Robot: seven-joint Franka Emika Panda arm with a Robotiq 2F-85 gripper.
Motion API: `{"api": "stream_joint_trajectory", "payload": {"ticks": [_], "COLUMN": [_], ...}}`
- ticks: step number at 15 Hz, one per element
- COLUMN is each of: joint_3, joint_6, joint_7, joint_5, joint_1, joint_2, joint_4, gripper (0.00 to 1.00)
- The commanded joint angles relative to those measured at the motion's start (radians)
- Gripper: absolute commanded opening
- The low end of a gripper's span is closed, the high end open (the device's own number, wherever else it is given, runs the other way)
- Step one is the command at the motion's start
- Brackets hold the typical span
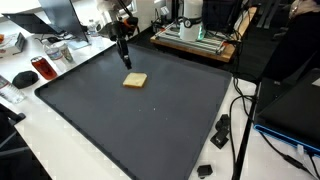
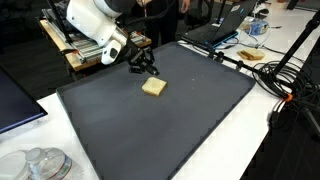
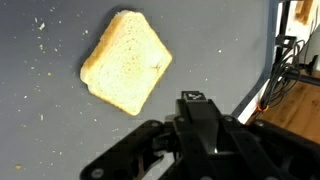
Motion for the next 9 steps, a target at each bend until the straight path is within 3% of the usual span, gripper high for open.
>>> {"api": "stream_joint_trajectory", "payload": {"ticks": [1, 4, 9], "joint_3": [-0.019, -0.02, -0.014], "joint_6": [0.111, 0.192, 0.343], "joint_7": [0.032, 0.107, 0.312], "joint_5": [0.022, -0.019, -0.193], "joint_1": [0.056, 0.083, 0.124], "joint_2": [-0.118, -0.167, -0.224], "joint_4": [-0.117, -0.166, -0.235], "gripper": [0.05, 0.05, 0.05]}}
